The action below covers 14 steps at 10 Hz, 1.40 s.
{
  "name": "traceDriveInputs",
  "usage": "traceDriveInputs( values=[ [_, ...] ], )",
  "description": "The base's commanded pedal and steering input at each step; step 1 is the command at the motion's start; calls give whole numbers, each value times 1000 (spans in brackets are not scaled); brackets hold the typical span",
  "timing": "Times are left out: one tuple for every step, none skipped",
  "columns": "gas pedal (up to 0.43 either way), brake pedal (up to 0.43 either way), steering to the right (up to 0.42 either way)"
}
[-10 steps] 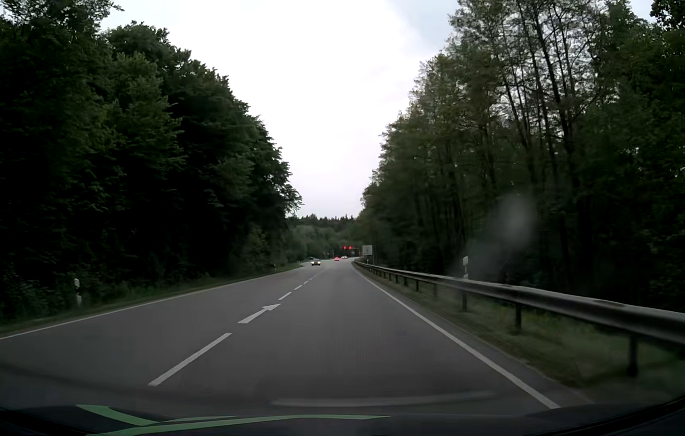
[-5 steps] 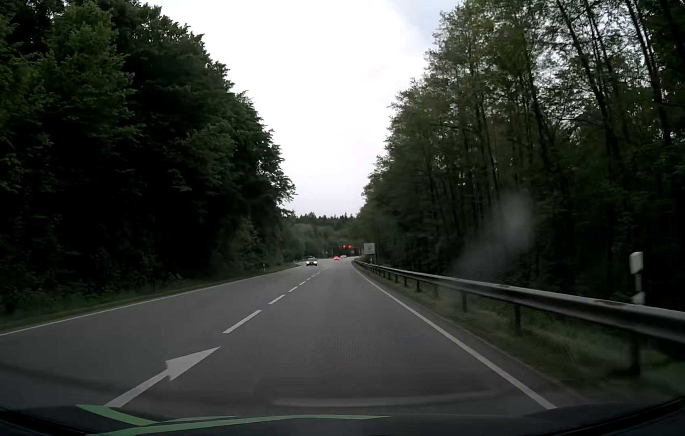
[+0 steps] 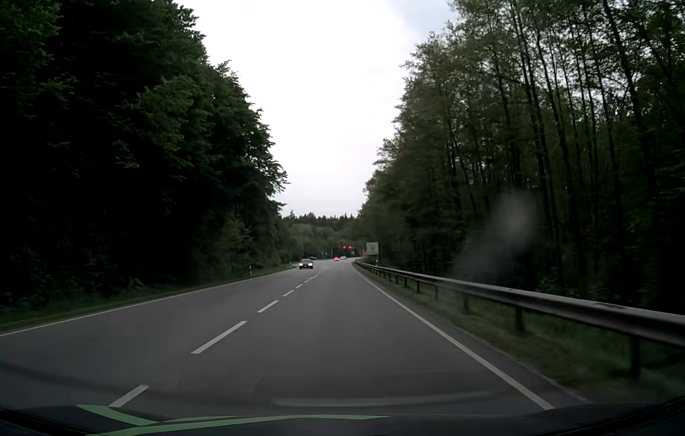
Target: Follow the waypoints while adhering to traffic rules and regulations
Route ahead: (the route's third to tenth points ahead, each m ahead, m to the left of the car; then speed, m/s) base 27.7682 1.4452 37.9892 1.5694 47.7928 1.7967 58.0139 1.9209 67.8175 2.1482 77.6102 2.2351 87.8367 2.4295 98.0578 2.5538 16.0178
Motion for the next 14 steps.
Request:
traceDriveInputs(
  values=[
    [39,0,-2],
    [39,0,-2],
    [39,0,-2],
    [39,0,-2],
    [47,0,-2],
    [47,0,-2],
    [47,0,-2],
    [47,0,-1],
    [47,0,-1],
    [47,0,-1],
    [47,0,-1],
    [47,0,-1],
    [47,0,-1],
    [59,0,-1]
  ],
)
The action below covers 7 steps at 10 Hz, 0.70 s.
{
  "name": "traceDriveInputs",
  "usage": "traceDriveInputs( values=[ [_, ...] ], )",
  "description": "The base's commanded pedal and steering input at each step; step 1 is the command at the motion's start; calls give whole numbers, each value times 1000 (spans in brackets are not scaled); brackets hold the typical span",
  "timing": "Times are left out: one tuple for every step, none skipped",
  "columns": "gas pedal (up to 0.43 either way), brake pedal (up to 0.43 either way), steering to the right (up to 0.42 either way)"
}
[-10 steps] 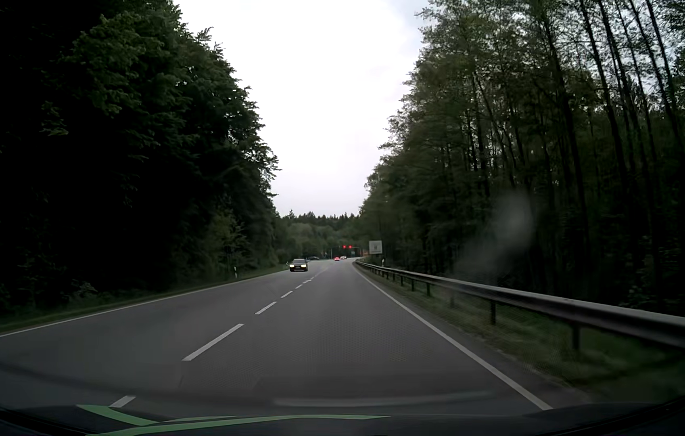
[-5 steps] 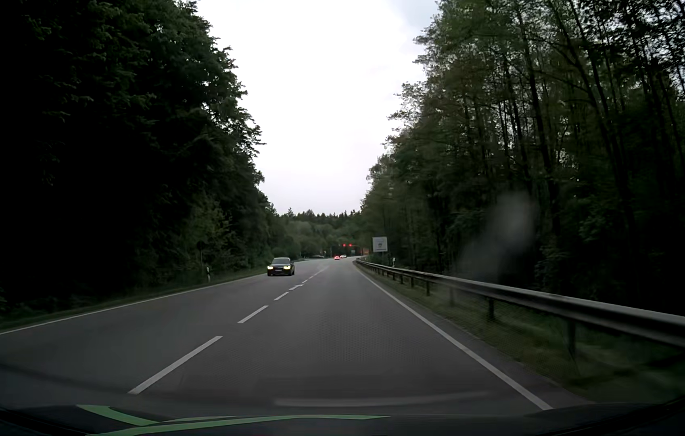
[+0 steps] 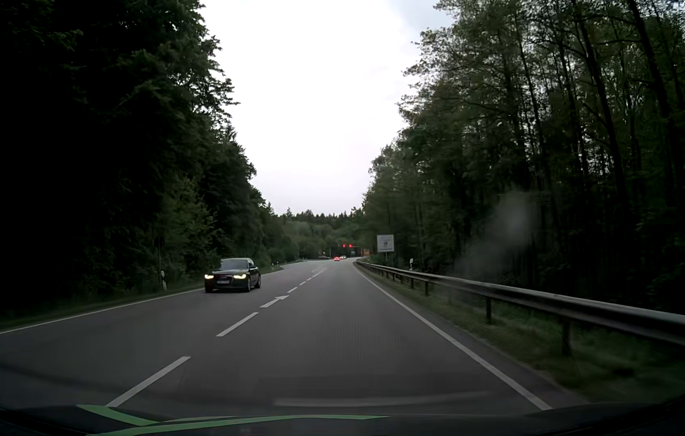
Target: Follow the waypoints while adhering to traffic rules and regulations
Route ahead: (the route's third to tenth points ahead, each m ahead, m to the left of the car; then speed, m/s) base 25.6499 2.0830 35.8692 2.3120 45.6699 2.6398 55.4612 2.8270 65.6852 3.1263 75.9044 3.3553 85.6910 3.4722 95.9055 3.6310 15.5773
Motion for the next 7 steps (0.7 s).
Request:
traceDriveInputs(
  values=[
    [59,0,-1],
    [59,0,-1],
    [67,0,-1],
    [67,0,-1],
    [67,0,-1],
    [67,0,-1],
    [67,0,-1]
  ],
)
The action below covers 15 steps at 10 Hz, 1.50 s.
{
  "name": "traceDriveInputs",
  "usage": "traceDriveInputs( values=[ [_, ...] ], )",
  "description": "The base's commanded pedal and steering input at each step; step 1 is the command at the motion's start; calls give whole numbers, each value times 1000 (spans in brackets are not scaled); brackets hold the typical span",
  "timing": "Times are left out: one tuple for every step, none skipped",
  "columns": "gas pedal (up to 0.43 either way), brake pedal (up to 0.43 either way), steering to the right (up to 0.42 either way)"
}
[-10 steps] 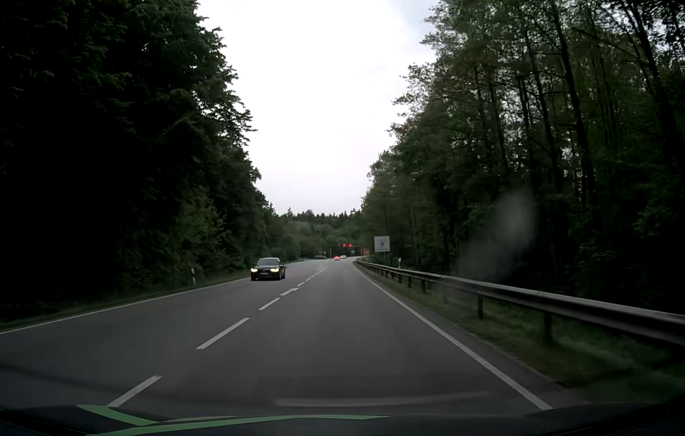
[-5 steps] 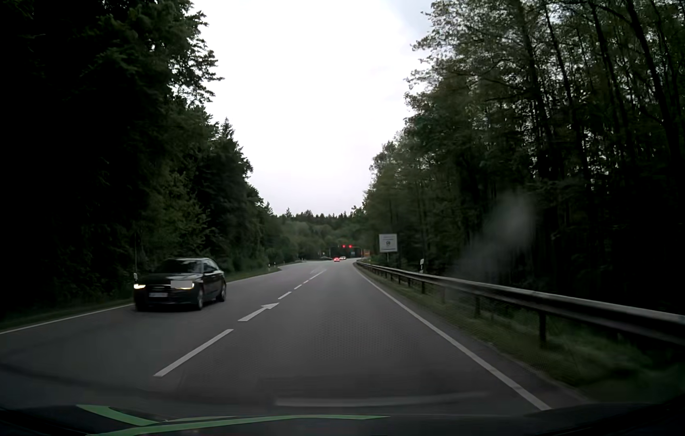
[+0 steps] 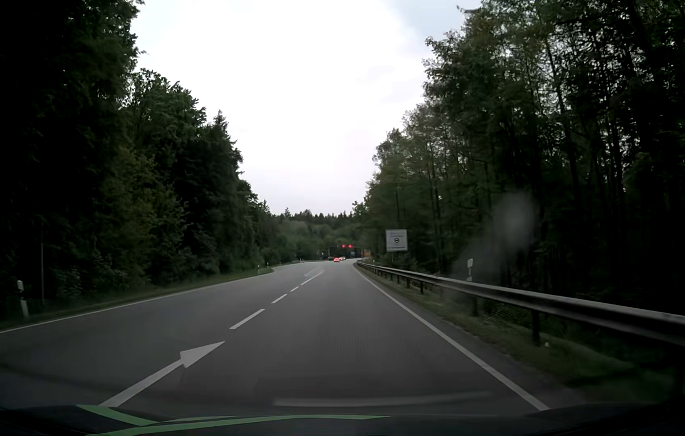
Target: Follow the waypoints while adhering to traffic rules and regulations
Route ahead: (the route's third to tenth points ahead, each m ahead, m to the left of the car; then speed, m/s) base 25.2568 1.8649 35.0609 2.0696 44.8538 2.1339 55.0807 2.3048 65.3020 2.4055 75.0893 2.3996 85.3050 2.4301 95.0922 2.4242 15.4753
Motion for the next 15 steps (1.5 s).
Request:
traceDriveInputs(
  values=[
    [67,0,-1],
    [67,0,-1],
    [67,0,-1],
    [79,0,-1],
    [79,0,-2],
    [79,0,-1],
    [79,0,-1],
    [79,0,-1],
    [79,0,-1],
    [79,0,-1],
    [79,0,-1],
    [79,0,-1],
    [79,0,-2],
    [79,0,-2],
    [79,0,-3]
  ],
)
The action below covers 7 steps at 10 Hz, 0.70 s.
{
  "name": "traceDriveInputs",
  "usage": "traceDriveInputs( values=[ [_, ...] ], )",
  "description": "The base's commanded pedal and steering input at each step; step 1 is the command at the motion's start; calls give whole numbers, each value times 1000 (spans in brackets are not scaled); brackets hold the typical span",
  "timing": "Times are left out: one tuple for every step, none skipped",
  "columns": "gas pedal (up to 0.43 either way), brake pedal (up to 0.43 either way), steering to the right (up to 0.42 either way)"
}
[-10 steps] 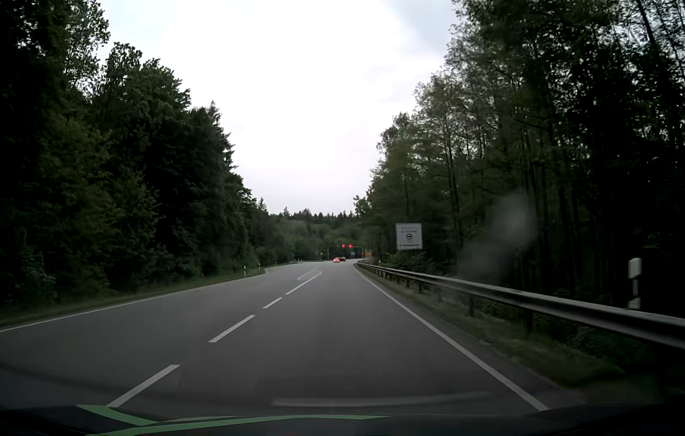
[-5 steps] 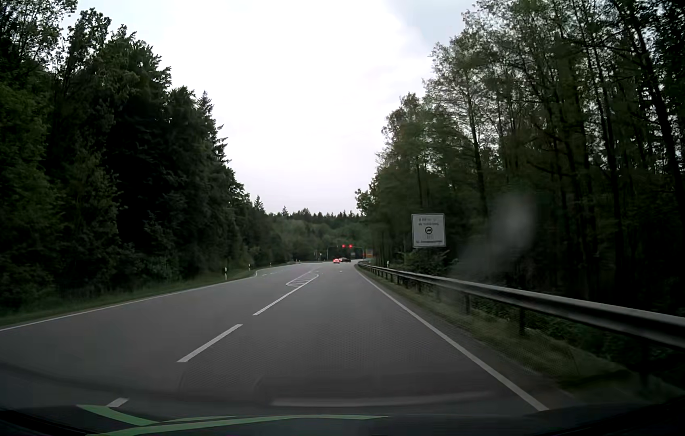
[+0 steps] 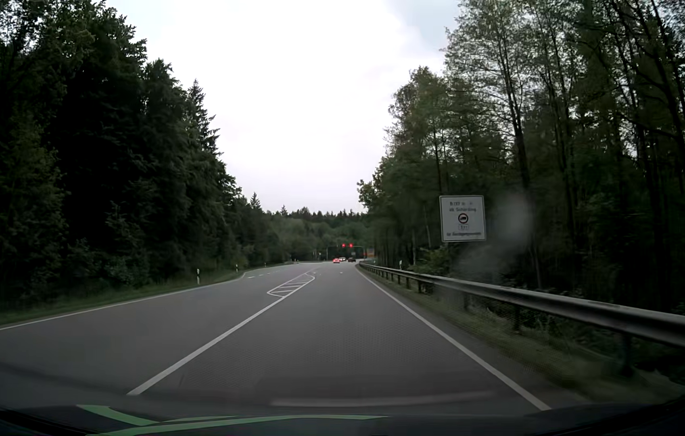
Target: Follow the waypoints while adhering to traffic rules and regulations
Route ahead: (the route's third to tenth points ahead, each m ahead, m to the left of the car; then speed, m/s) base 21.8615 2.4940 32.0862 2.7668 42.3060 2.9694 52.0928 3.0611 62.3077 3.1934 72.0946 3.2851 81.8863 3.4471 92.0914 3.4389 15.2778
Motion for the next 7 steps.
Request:
traceDriveInputs(
  values=[
    [79,0,-3],
    [79,0,-3],
    [79,0,-2],
    [79,0,-2],
    [79,0,-3],
    [79,0,-2],
    [79,0,-2]
  ],
)
